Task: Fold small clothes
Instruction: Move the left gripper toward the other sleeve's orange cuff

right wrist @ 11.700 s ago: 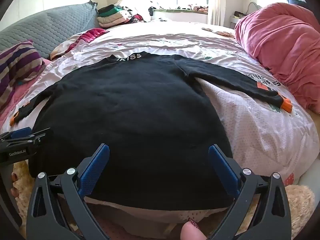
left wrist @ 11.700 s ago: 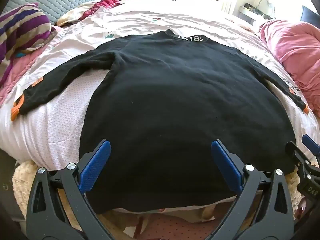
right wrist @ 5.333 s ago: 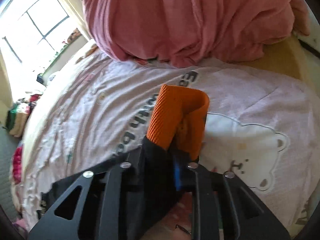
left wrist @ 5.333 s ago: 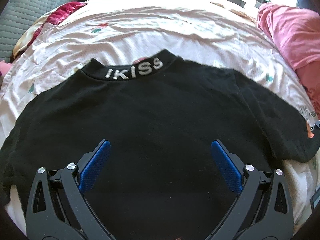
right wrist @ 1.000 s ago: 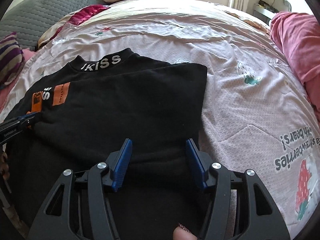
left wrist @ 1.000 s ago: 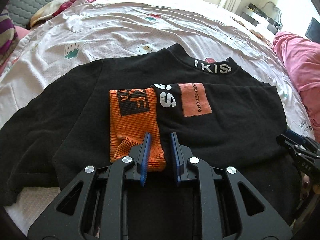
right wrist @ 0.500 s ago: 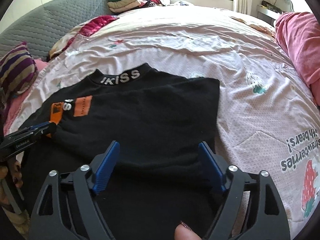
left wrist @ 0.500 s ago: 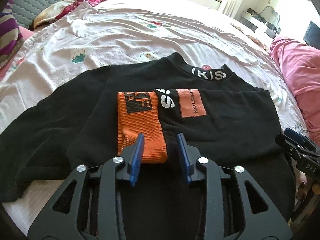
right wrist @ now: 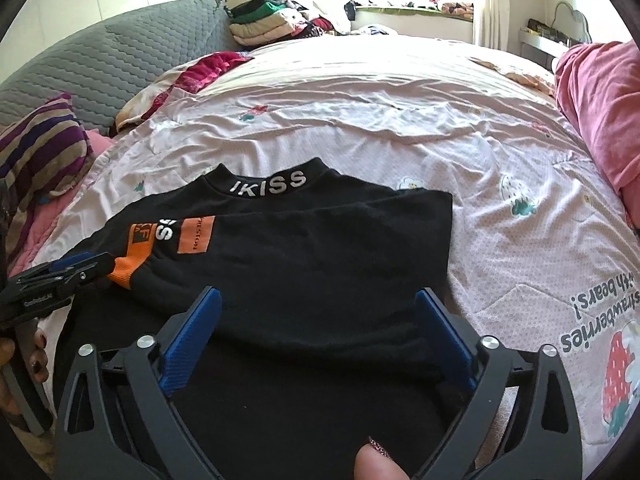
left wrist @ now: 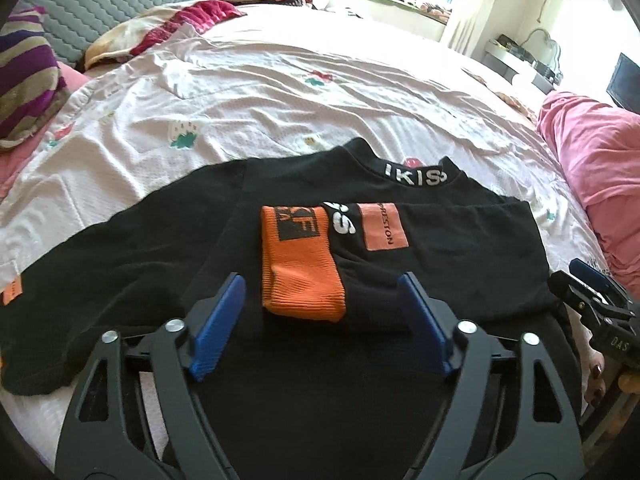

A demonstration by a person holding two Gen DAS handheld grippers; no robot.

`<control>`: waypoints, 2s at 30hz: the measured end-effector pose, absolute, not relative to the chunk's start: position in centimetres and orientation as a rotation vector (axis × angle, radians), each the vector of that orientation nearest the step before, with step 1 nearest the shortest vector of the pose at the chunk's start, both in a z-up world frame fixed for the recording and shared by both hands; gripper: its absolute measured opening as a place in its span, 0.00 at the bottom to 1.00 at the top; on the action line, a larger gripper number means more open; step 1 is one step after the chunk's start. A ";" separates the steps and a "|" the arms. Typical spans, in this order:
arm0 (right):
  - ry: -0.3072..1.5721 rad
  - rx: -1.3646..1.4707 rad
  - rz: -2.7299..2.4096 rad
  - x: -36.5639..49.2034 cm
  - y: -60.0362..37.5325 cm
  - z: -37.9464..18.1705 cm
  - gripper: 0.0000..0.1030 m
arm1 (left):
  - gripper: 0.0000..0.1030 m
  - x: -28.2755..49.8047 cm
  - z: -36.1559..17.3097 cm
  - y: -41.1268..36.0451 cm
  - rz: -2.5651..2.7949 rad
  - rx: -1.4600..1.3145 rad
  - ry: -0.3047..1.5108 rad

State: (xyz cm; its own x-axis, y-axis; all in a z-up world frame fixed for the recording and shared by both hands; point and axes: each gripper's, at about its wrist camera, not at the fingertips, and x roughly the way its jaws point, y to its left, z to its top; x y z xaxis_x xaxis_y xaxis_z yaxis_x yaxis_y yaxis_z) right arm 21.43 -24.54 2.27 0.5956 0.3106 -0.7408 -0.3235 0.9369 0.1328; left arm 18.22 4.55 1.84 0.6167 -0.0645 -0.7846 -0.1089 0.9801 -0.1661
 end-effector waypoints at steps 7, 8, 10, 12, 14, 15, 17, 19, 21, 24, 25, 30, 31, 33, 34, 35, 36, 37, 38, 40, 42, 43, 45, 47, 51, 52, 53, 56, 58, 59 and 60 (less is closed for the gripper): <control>0.809 -0.034 0.367 20.7 -23.9 3.0 0.95 | 0.91 17.2 2.7 5.6 0.065 -0.222 0.880; 0.800 -0.036 0.371 20.6 -23.8 3.2 0.95 | 0.91 17.0 2.8 5.7 0.067 -0.223 0.878; 0.788 -0.042 0.375 20.3 -23.5 3.3 0.95 | 0.91 16.6 3.0 6.1 0.077 -0.224 0.872; 0.776 -0.048 0.383 20.1 -23.1 3.5 0.95 | 0.91 16.2 3.2 6.5 0.083 -0.226 0.867; 0.771 -0.047 0.392 19.9 -22.7 3.6 0.95 | 0.91 15.7 3.4 6.9 0.088 -0.230 0.862; 0.768 -0.047 0.399 19.8 -22.5 3.7 0.95 | 0.91 15.6 3.5 7.1 0.091 -0.231 0.860; 0.762 -0.053 0.407 19.6 -21.9 3.8 0.95 | 0.91 15.1 3.6 7.5 0.097 -0.234 0.855; 0.756 -0.061 0.420 19.3 -21.2 3.9 0.95 | 0.91 14.6 3.7 8.1 0.105 -0.243 0.851; 0.750 -0.069 0.432 19.0 -20.5 3.9 0.95 | 0.91 14.1 3.8 8.6 0.111 -0.250 0.848; 0.745 -0.083 0.453 18.5 -19.4 3.8 0.95 | 0.91 13.5 3.9 9.2 0.125 -0.250 0.844; 0.745 -0.086 0.457 18.4 -19.0 3.8 0.95 | 0.91 13.2 3.9 9.5 0.133 -0.247 0.843; 0.743 -0.093 0.500 17.8 -16.8 3.9 0.95 | 0.91 11.6 3.9 11.1 0.169 -0.258 0.834; 0.741 -0.092 0.507 17.6 -16.5 4.0 0.95 | 0.91 11.2 3.9 11.5 0.178 -0.265 0.833; 0.734 -0.090 0.532 17.3 -15.6 4.3 0.95 | 0.91 10.7 3.8 12.2 0.189 -0.276 0.832; 0.730 -0.092 0.542 17.1 -15.2 4.4 0.95 | 0.91 10.3 3.7 12.6 0.196 -0.280 0.833; 0.725 -0.100 0.552 16.9 -14.7 4.6 0.95 | 0.91 10.2 3.6 12.9 0.199 -0.282 0.833; 0.721 -0.108 0.561 16.7 -14.2 4.7 0.95 | 0.91 10.0 3.5 13.1 0.205 -0.285 0.834; 0.718 -0.113 0.569 16.5 -13.9 4.7 0.95 | 0.91 9.7 3.5 13.5 0.212 -0.290 0.834; 0.716 -0.118 0.580 16.3 -13.4 4.8 0.95 | 0.91 9.5 3.5 13.9 0.219 -0.296 0.833; 0.719 -0.124 0.600 16.0 -12.7 4.8 0.95 | 0.91 9.1 3.3 14.5 0.231 -0.309 0.832; 0.719 -0.130 0.614 15.8 -12.0 4.8 0.95 | 0.91 8.6 3.3 15.2 0.245 -0.318 0.829; 0.720 -0.131 0.619 15.7 -11.8 4.8 0.95 | 0.91 8.3 3.3 15.5 0.252 -0.321 0.828; 0.722 -0.139 0.634 15.4 -11.2 4.8 0.95 | 0.91 7.8 3.2 16.2 0.267 -0.330 0.828; 0.726 -0.147 0.650 15.1 -10.4 4.7 0.95 | 0.91 7.2 3.0 17.1 0.285 -0.342 0.828; 0.727 -0.168 0.677 14.6 -9.2 4.6 0.95 | 0.91 6.2 2.8 18.4 0.313 -0.367 0.829; 0.727 -0.172 0.681 14.5 -9.0 4.5 0.95 | 0.91 5.8 2.6 18.8 0.323 -0.375 0.830; 0.725 -0.181 0.687 14.3 -8.7 4.5 0.95 | 0.91 5.5 2.5 19.1 0.334 -0.381 0.832; 0.724 -0.192 0.701 14.0 -8.2 4.4 0.95 | 0.91 4.7 2.3 20.2 0.359 -0.398 0.835; 0.725 -0.192 0.708 13.9 -7.9 4.4 0.95 | 0.91 4.1 2.1 21.0 0.372 -0.417 0.837; 0.726 -0.193 0.713 13.9 -7.6 4.3 0.95 | 0.91 3.8 2.0 21.3 0.378 -0.426 0.838; 0.727 -0.195 0.716 13.8 -7.5 4.3 0.95 | 0.91 3.6 1.9 21.6 0.384 -0.434 0.838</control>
